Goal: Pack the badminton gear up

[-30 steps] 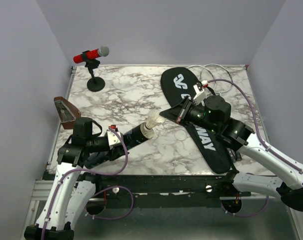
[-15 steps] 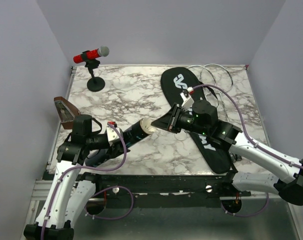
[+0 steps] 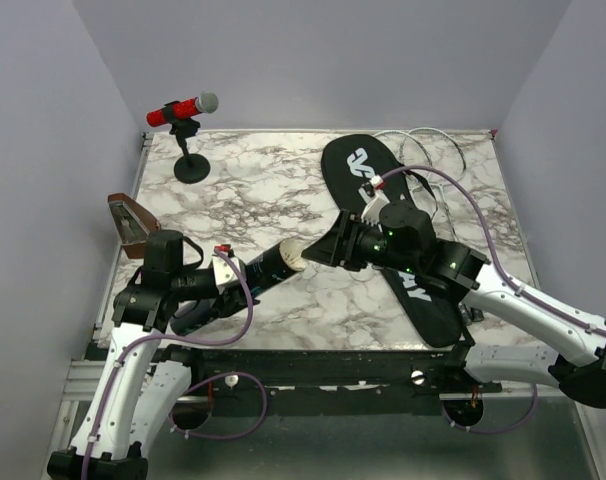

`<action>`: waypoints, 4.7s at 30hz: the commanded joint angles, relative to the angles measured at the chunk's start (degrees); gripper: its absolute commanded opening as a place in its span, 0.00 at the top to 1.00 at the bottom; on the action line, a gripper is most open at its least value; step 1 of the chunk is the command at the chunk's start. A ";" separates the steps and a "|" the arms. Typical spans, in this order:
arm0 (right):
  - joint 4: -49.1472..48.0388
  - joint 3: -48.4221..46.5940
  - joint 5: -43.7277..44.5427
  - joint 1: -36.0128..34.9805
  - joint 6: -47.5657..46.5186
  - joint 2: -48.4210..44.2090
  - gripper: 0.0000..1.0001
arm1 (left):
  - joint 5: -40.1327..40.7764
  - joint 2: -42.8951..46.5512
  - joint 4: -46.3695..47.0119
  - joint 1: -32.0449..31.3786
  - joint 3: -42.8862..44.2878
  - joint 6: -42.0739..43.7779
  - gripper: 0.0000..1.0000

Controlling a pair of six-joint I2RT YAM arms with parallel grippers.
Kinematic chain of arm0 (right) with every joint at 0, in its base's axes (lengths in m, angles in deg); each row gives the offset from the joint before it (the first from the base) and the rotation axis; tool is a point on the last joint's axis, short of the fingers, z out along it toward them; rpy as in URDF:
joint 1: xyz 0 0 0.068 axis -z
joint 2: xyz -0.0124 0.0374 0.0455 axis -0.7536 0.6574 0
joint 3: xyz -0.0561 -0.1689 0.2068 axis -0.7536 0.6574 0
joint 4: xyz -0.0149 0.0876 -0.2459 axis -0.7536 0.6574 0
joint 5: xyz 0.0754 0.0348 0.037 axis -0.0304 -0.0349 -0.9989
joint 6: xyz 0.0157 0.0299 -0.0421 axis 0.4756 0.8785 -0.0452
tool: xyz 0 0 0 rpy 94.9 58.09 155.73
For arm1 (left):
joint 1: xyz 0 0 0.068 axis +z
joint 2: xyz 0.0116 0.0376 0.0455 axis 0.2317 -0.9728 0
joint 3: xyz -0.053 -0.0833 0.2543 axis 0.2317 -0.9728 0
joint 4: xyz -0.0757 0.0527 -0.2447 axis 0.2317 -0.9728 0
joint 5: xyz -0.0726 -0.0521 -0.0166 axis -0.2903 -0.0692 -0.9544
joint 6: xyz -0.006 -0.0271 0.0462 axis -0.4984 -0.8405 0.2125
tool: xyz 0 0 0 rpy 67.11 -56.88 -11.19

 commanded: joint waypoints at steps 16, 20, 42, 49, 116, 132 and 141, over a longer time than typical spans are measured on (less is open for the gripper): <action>6.68 -6.89 -0.60 -0.30 -6.31 4.22 0.50 | -1.84 1.09 -2.32 0.29 2.50 3.29 0.70; 5.37 -5.66 -1.92 -0.30 -6.13 4.40 0.50 | -1.75 1.09 -2.23 0.29 2.59 3.46 0.70; 19.34 -15.07 11.09 6.53 -11.32 3.34 0.23 | 0.71 3.37 -6.01 0.38 0.83 6.54 0.70; 21.00 -17.24 14.86 9.98 -11.49 18.77 0.18 | 1.15 8.29 -9.52 0.38 -0.31 8.99 0.70; 43.59 -58.39 31.82 -1.18 -15.53 63.99 0.92 | 1.06 11.28 -10.06 0.38 -0.93 12.43 0.69; 40.79 -43.56 32.45 -1.01 -9.57 31.24 1.00 | 1.67 10.49 -2.70 0.38 -4.26 5.51 0.69; 16.03 -24.32 24.98 -1.01 -2.35 5.82 1.00 | 3.34 7.59 14.28 0.47 -6.55 -11.38 0.69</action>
